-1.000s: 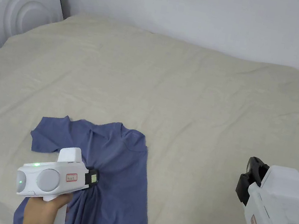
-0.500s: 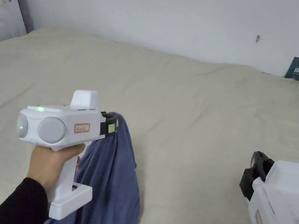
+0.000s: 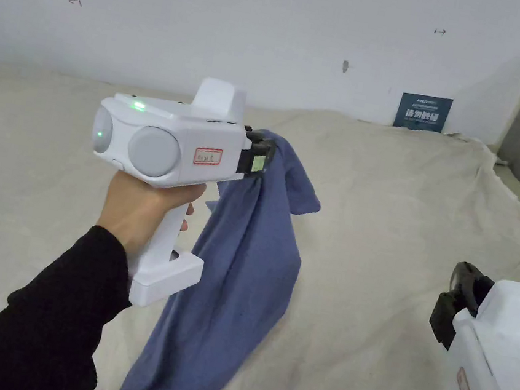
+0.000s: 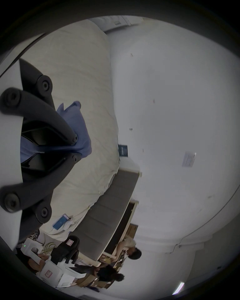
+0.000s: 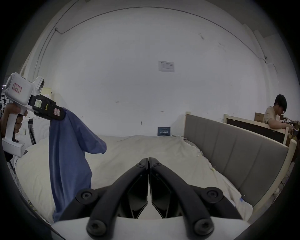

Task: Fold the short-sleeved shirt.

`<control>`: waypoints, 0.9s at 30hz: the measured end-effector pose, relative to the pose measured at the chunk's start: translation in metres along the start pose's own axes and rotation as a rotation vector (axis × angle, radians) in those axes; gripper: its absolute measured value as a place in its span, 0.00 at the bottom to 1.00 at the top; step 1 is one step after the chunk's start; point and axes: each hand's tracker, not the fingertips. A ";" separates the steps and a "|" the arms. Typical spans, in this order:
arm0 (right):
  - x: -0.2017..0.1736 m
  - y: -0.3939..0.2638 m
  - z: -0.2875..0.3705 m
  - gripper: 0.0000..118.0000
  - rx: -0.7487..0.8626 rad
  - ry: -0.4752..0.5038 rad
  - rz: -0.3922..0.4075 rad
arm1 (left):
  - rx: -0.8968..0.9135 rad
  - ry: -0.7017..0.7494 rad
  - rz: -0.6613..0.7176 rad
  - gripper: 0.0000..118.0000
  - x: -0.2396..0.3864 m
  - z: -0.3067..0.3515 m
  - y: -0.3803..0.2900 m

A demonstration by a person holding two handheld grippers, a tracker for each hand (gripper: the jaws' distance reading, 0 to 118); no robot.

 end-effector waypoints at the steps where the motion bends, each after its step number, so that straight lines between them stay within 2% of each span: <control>1: 0.006 -0.002 -0.001 0.00 -0.001 -0.010 -0.001 | -0.015 -0.012 -0.009 0.02 0.009 -0.009 -0.001; 5: 0.020 -0.007 -0.002 0.00 -0.010 -0.042 -0.012 | -0.093 -0.083 -0.007 0.02 0.035 -0.045 -0.027; 10: 0.028 -0.015 -0.002 0.00 -0.027 -0.053 0.000 | -0.230 -0.111 0.002 0.02 0.045 -0.085 -0.095; 16: 0.031 -0.023 -0.004 0.00 -0.046 -0.058 -0.008 | -0.451 -0.107 0.034 0.02 0.048 -0.122 -0.184; 21: 0.029 -0.028 -0.004 0.00 -0.060 -0.056 -0.008 | -0.610 -0.047 0.077 0.03 0.044 -0.141 -0.237; 24: 0.027 -0.031 -0.005 0.00 -0.072 -0.049 -0.007 | -0.636 -0.021 0.077 0.18 0.045 -0.145 -0.256; 27: 0.024 -0.031 -0.004 0.00 -0.077 -0.041 -0.001 | -0.602 -0.001 0.106 0.22 0.046 -0.138 -0.251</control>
